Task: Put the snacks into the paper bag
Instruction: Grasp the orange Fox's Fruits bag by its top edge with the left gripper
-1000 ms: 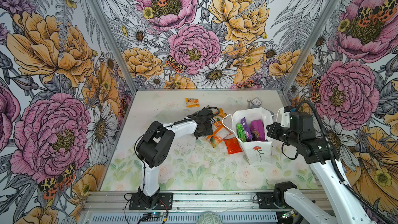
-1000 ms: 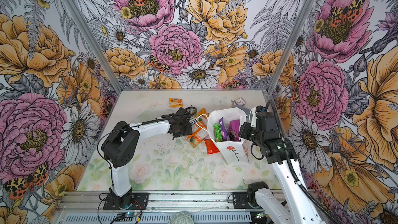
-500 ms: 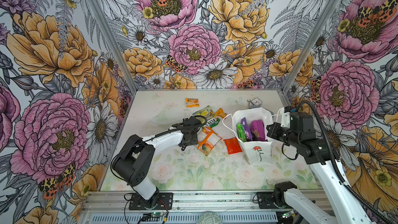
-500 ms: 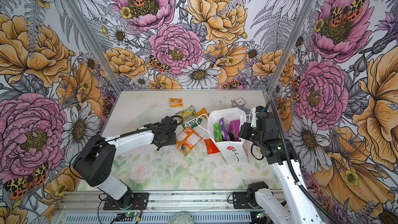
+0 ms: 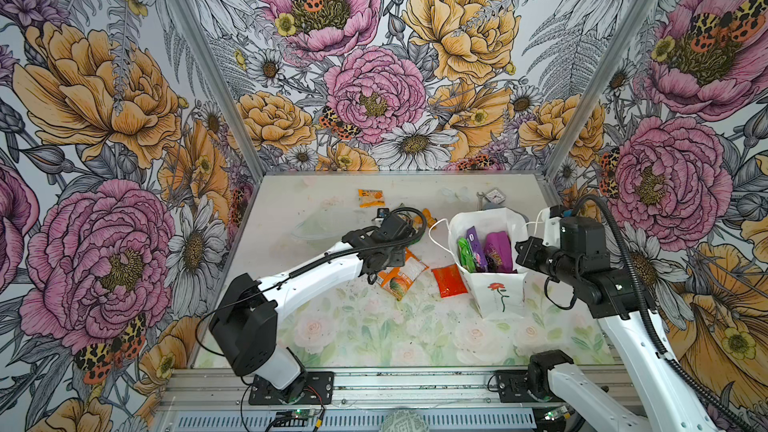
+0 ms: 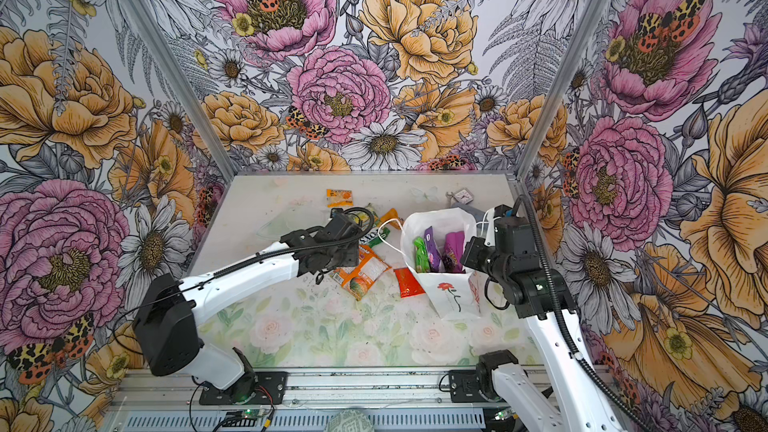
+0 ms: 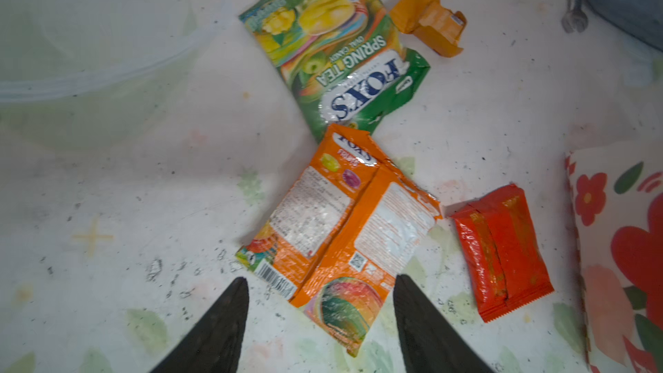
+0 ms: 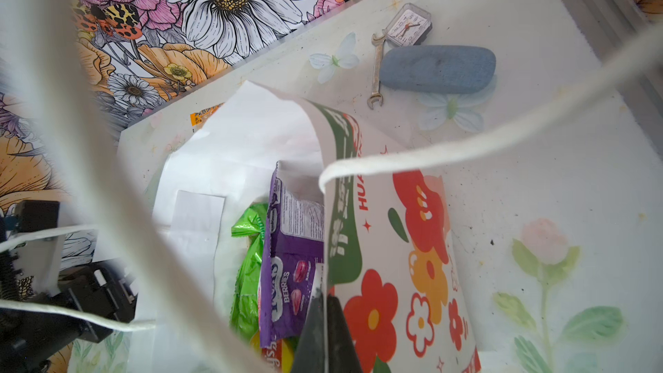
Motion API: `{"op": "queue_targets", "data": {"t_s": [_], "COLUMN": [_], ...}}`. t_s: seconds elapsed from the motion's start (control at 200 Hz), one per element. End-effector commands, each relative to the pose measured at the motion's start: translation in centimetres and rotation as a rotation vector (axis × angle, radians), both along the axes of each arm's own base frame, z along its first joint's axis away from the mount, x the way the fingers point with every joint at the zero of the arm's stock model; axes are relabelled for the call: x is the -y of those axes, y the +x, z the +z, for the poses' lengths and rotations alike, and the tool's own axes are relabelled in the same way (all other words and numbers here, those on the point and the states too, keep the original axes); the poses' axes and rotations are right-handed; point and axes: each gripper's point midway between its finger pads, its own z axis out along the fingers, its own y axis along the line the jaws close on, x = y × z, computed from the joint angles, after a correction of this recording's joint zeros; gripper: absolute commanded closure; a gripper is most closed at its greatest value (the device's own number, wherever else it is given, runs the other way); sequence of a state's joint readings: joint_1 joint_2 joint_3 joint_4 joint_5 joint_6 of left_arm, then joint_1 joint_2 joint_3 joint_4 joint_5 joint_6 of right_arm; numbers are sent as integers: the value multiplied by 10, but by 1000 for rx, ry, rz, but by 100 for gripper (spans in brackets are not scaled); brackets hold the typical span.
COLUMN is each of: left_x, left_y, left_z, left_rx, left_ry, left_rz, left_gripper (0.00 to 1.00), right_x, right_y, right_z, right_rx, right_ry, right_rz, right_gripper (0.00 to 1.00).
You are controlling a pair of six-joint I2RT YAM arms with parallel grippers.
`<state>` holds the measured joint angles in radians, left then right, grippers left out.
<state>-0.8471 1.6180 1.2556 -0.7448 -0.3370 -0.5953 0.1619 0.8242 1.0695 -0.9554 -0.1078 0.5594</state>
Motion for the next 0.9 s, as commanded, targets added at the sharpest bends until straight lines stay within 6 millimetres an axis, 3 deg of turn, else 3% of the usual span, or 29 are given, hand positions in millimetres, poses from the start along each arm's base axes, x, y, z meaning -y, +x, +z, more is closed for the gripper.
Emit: {"op": "queue_targets", "data": {"t_s": [0.0,0.095,0.105,0.2,0.38,0.696,0.896], "left_x": [36,61,63,71,78,93,83], "left_y": [-1,-1,-1,4,7,5,4], "left_z": [-12,-17,-27,-39,-61,-83,-93], "left_rx": [13,20,4,-8,-15,-52,-81], "left_ry": [117,157,176,223,388,497,534], "left_rz": [-170,-272,-277,-314,-401,-501,-486], "left_gripper": [34,35,35,36,38,42,42], "right_x": [2,2,2,5,10,11,27], "right_y": [10,9,9,6,4,7,4], "right_z": [47,48,48,51,52,54,53], "right_rx": [188,192,194,205,215,216,213], "right_ry": [23,22,22,15,1,-4,-49], "right_rz": [-13,-12,-15,-23,-43,-50,-128], "right_gripper": [100,100,100,100,100,100,100]}}
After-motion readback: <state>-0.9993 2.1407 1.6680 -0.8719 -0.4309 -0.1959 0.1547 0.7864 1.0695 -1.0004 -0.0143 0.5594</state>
